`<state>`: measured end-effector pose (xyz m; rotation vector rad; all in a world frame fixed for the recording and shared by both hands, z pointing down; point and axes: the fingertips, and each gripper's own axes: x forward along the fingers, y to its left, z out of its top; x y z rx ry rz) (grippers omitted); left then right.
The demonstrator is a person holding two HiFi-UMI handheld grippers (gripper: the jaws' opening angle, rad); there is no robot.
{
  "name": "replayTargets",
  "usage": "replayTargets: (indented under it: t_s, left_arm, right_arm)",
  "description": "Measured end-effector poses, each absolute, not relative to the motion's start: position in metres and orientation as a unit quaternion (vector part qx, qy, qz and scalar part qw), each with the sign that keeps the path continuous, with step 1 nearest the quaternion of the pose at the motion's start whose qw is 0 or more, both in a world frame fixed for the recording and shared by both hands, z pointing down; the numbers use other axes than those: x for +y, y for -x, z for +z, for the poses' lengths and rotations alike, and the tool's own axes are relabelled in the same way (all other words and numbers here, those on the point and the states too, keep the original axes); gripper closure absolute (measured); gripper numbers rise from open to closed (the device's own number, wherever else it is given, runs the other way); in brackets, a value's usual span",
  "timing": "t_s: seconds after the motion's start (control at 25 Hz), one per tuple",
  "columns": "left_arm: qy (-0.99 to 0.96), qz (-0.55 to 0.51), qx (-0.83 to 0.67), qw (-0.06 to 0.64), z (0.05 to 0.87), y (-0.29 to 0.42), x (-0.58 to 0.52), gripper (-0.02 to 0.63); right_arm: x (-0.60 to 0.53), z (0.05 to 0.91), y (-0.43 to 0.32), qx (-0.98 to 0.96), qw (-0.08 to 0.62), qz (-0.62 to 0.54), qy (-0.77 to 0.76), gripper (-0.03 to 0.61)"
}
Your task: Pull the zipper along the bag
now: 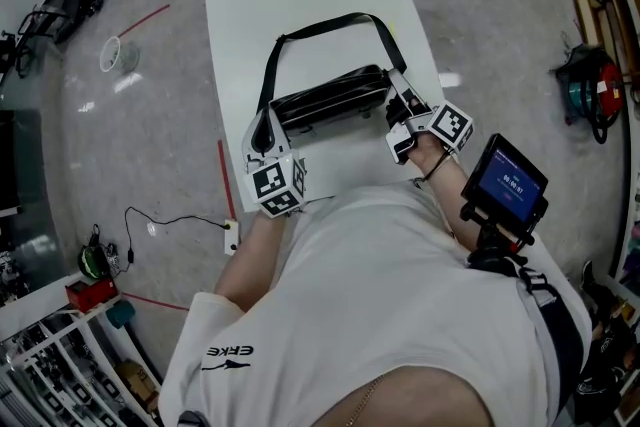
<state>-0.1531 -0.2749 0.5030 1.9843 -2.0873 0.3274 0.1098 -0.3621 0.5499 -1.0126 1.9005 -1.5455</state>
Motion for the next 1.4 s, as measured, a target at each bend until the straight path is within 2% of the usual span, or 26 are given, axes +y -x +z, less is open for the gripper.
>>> replayTargets:
  t_s: [0.2, 0.36, 0.72, 0.96, 1.16, 1.4]
  left_arm:
    - [-0.677, 0.106, -0.718, 0.121, 0.503, 0.155, -0.275, 0.611]
    - [-0.677, 0.102, -0.719, 0.121, 0.501, 0.159, -0.276, 0.611]
    - [-0.676, 0.102, -0.720, 0.122, 0.500, 0.156, -0.273, 0.611]
    - [-0.677, 0.103, -0.719, 0.118, 0.500, 0.158, -0.272, 0.611]
    - [-0.685, 0.113, -0.712, 0.100, 0.499, 0.156, -0.273, 0.611]
    - [-0.695, 0.118, -0.703, 0.087, 0.498, 0.155, -0.276, 0.611]
  right_arm:
    - [-0.365, 0.542, -0.112, 0.709, 0.242, -0.547, 0.375, 0.440]
    - [-0.364, 0.541, -0.113, 0.716, 0.231, -0.539, 0.379, 0.540]
    - [-0.364, 0.537, -0.102, 0.722, 0.238, -0.550, 0.345, 0.540]
    - [-0.363, 0.532, -0.096, 0.761, 0.174, -0.509, 0.361, 0.566]
    - [-0.362, 0.514, -0.099, 0.785, 0.161, -0.461, 0.382, 0.568]
    - [-0.363, 0.502, -0.089, 0.807, 0.114, -0.419, 0.401, 0.569]
